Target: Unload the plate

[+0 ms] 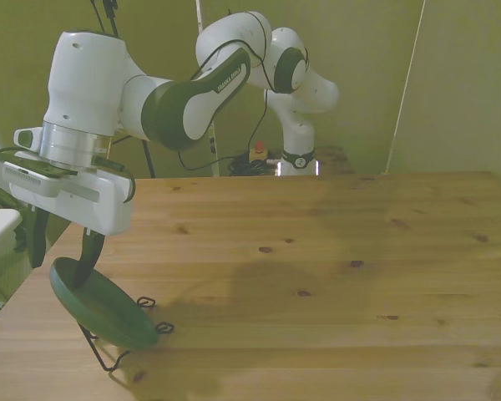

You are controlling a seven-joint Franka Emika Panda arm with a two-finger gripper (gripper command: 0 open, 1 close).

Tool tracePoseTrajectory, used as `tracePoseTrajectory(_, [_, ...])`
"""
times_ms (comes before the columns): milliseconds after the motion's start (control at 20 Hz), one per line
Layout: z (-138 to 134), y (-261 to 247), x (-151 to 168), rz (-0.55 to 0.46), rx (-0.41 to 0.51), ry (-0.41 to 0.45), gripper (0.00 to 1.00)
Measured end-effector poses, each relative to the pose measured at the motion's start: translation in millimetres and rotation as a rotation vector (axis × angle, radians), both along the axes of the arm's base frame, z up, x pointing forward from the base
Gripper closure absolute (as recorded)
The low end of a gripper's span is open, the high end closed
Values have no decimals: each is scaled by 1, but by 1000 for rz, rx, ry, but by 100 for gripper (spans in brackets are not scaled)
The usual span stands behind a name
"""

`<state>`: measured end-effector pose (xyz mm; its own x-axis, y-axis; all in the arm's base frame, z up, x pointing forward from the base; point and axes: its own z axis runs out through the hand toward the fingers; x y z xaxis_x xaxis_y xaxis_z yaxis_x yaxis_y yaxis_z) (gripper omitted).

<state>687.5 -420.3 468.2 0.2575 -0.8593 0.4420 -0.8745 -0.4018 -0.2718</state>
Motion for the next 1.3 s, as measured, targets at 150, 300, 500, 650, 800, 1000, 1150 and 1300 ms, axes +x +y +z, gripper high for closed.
tracePoseTrajectory(150, [-1,4,2,10,0,1,100])
tracePoseTrajectory(300, [-1,7,4,30,-2,5,100])
tracePoseTrajectory(500, [-1,7,4,44,-9,9,100])
tracePoseTrajectory(650, [-1,6,4,50,-13,13,100])
tracePoseTrajectory(800, [-1,4,3,58,-18,16,100])
tracePoseTrajectory(1000, [-1,2,2,60,-21,18,100])
tracePoseTrajectory(1150, [-1,1,1,58,-21,18,100])
tracePoseTrajectory(1300, [-1,0,0,59,-21,19,100])
